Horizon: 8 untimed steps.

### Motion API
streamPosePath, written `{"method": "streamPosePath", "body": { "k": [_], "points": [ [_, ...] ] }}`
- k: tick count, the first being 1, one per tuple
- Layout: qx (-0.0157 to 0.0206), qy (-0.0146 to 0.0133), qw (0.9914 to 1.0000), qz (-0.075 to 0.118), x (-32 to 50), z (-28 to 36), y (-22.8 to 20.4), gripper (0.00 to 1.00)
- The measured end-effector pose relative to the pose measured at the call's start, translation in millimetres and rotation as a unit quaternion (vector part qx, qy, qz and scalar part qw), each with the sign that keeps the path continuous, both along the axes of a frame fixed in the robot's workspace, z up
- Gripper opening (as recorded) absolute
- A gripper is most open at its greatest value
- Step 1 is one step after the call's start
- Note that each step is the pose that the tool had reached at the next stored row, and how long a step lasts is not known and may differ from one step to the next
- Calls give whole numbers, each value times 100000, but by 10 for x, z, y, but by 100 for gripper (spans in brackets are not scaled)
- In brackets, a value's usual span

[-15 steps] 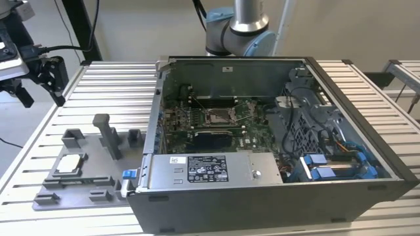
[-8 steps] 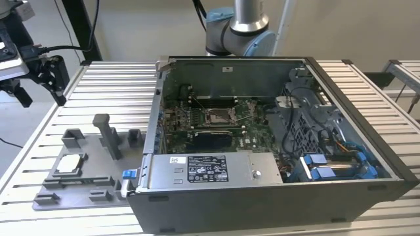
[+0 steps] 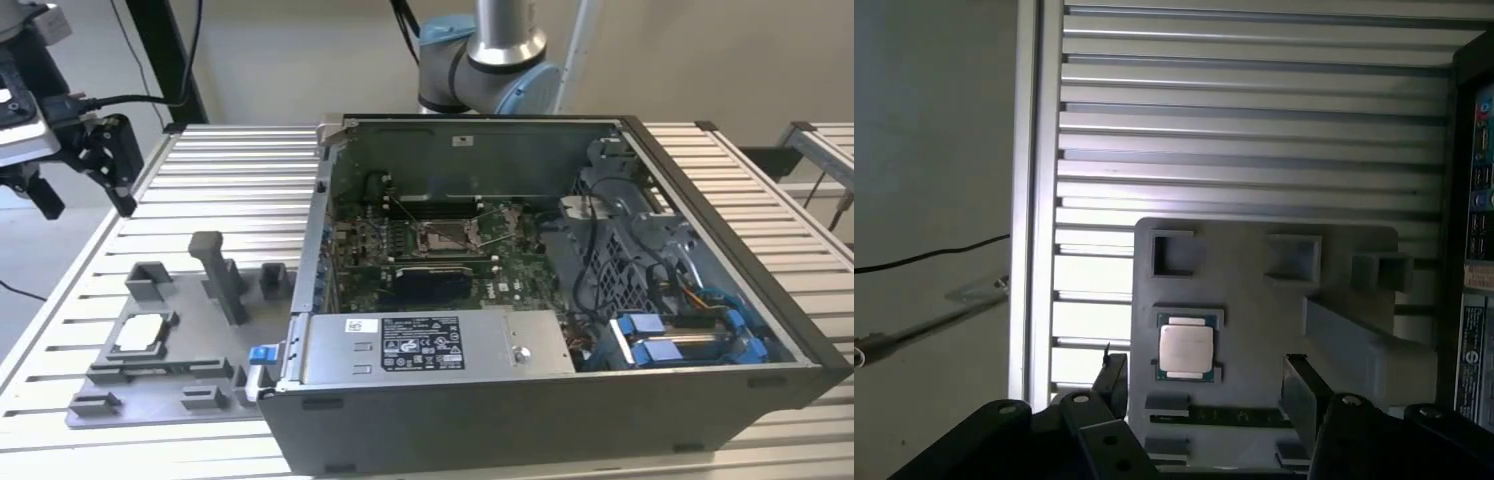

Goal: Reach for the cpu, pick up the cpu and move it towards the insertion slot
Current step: 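Pick up the cpu and move it towards the insertion slot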

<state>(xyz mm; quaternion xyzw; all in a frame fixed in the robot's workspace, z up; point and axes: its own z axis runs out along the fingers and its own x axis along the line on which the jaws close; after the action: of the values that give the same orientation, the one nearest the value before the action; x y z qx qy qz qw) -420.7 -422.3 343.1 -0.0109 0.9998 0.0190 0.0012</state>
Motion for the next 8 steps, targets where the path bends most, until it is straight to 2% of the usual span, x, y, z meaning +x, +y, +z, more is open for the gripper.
{"method": "streamPosePath", "body": {
  "k": [8],
  "points": [
    [4, -31, 100000, -8, -29, -105, 1, 100]
  ]
}}
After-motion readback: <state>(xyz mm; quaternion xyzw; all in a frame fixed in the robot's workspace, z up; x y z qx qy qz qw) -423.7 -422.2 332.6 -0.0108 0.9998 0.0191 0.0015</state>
